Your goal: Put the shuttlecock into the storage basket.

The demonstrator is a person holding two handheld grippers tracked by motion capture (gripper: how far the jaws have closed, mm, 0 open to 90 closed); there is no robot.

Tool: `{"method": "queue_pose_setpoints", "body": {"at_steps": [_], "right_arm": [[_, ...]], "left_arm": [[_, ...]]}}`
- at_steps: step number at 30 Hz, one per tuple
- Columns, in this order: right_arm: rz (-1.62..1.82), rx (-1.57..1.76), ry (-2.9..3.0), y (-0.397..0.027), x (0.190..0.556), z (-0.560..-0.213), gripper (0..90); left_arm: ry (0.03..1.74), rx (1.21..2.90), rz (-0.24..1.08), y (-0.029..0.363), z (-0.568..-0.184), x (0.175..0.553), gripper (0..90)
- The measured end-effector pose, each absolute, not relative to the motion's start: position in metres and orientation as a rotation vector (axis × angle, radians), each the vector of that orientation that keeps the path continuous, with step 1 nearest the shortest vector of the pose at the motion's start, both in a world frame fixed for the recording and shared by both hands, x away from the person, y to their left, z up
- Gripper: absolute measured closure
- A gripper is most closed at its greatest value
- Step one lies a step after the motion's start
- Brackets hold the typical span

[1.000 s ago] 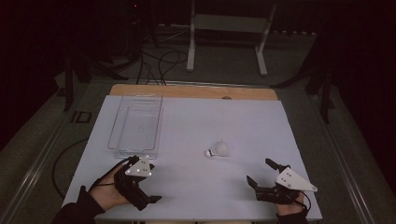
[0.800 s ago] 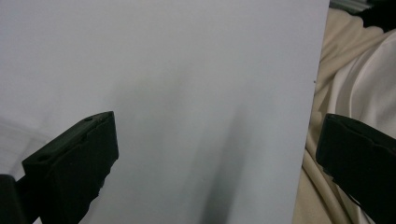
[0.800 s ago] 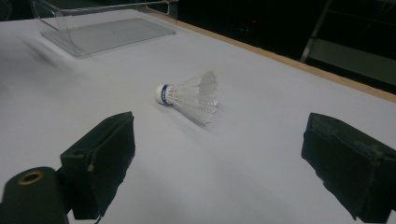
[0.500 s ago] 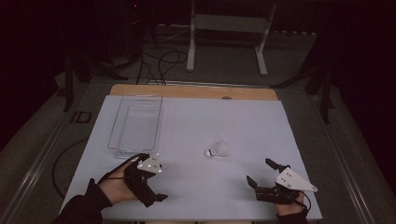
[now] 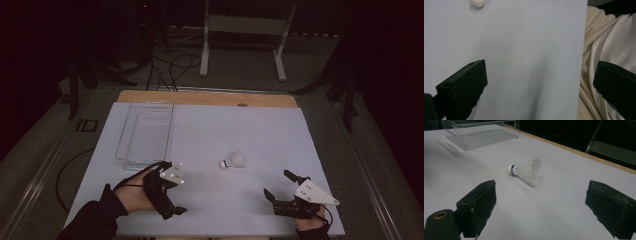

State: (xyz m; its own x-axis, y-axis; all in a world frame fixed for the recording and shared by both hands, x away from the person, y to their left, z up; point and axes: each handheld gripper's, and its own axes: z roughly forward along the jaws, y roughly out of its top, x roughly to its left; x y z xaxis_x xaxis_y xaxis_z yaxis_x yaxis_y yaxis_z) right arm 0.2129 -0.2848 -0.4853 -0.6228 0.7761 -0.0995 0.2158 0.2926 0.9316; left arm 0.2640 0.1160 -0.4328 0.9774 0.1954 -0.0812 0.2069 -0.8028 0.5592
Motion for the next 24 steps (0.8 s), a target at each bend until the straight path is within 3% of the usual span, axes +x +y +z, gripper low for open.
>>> {"method": "queue_pose_setpoints", "body": {"at_steps": [24], "right_arm": [[1.325,0.883,2.018,-0.284,0.213,-0.486,9.6]], "left_arm": [[0.185,2.551,-0.057,0.079,-0.426,0.278,0.0]]}}
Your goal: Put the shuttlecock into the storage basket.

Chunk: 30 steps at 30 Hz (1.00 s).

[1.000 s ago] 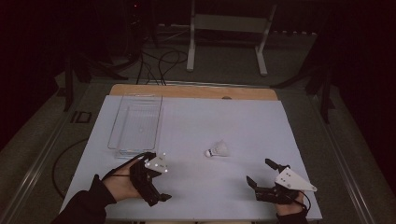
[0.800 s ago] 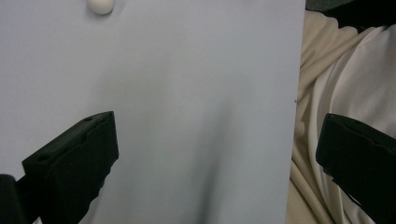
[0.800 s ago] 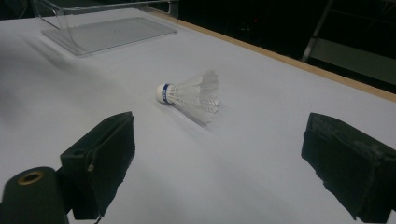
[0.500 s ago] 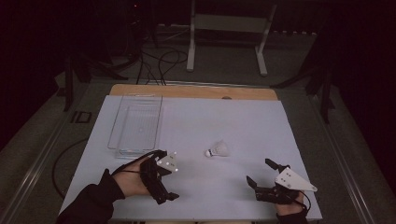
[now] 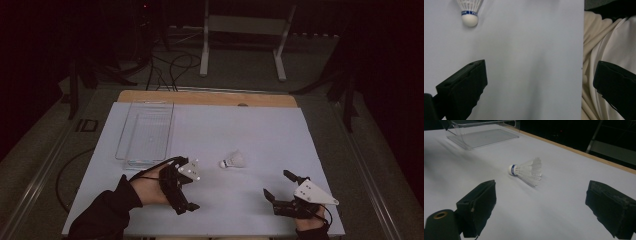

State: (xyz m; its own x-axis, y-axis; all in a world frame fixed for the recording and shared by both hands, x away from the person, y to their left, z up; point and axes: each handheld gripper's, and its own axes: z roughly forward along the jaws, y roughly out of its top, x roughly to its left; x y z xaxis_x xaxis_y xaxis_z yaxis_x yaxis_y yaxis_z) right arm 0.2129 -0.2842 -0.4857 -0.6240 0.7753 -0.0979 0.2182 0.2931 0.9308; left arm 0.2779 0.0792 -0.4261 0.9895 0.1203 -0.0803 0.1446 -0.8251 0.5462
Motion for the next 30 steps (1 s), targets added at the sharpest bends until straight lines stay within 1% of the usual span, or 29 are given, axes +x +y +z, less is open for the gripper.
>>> {"method": "queue_pose_setpoints", "body": {"at_steps": [13,30], "right_arm": [[1.326,0.875,2.023,-0.284,0.213,-0.486,9.6],[1.326,0.879,2.030,-0.283,0.213,-0.486,9.6]], "left_arm": [[0.148,2.542,-0.059,0.059,-0.423,0.293,0.0],[0.179,2.523,-0.062,0.037,-0.427,0.315,0.0]]}}
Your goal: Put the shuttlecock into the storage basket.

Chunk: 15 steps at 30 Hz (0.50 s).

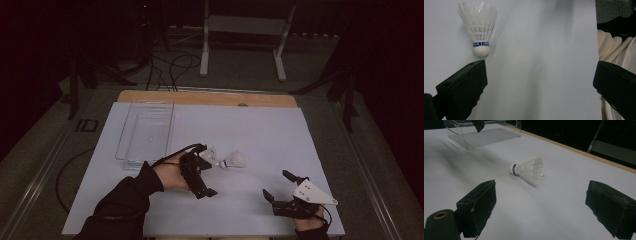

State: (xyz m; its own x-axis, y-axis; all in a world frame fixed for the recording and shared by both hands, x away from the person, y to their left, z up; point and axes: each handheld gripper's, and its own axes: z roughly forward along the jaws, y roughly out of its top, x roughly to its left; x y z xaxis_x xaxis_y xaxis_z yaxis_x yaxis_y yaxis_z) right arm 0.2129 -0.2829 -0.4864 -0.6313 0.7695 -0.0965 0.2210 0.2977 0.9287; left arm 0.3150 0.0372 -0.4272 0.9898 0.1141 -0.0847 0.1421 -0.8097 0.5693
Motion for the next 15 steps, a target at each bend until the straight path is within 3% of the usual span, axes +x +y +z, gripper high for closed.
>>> {"method": "queue_pose_setpoints", "body": {"at_steps": [15], "right_arm": [[1.325,0.875,2.031,-0.283,0.213,-0.486,9.6]], "left_arm": [[0.200,2.494,-0.029,0.026,-0.429,0.336,0.0]]}}
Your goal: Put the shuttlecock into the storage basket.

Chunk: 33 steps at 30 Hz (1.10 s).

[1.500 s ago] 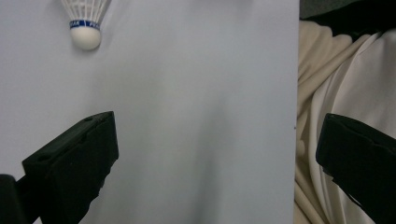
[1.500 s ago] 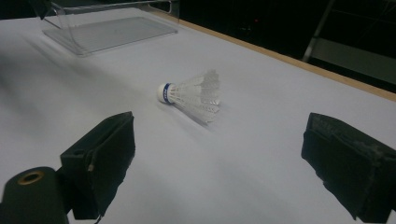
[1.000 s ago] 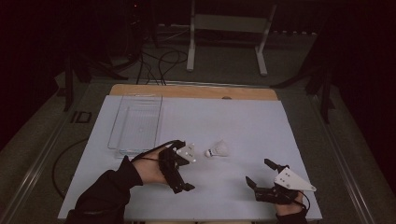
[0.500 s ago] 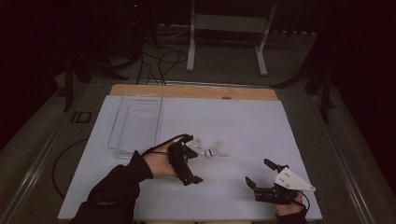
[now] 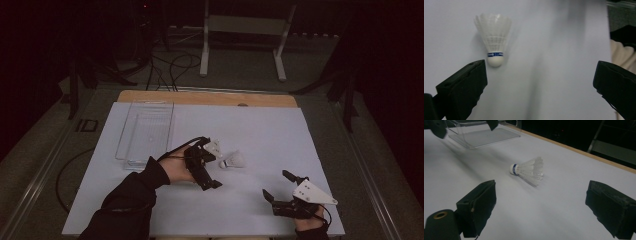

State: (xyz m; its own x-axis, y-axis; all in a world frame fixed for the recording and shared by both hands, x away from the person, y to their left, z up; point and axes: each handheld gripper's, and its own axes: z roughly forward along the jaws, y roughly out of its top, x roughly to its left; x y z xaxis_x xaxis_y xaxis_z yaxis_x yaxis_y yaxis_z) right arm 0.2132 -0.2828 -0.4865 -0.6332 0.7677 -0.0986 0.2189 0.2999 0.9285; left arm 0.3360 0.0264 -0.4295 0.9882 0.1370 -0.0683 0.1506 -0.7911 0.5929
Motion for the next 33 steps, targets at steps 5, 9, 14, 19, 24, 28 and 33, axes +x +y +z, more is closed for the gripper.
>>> {"method": "queue_pose_setpoints", "body": {"at_steps": [5,9,14,19,24,28,33], "right_arm": [[1.324,0.872,2.034,-0.283,0.213,-0.487,9.6],[1.328,0.869,2.036,-0.283,0.213,-0.487,9.6],[1.329,0.868,2.035,-0.283,0.213,-0.487,9.6],[1.327,0.868,2.034,-0.282,0.213,-0.487,9.6],[1.329,0.868,2.035,-0.283,0.213,-0.487,9.6],[1.328,0.867,2.036,-0.283,0.213,-0.487,9.6],[1.333,0.873,2.035,-0.283,0.214,-0.487,9.6]], "left_arm": [[0.195,2.488,-0.010,0.021,-0.433,0.344,0.0],[0.200,2.486,0.011,0.016,-0.436,0.347,0.0],[0.235,2.463,0.032,0.014,-0.437,0.354,0.0],[0.247,2.468,0.035,0.012,-0.442,0.360,0.0],[0.273,2.481,0.024,0.007,-0.455,0.365,0.0],[0.282,2.496,0.040,0.004,-0.464,0.367,0.0],[0.299,2.502,0.016,0.004,-0.473,0.370,1.0]]}}
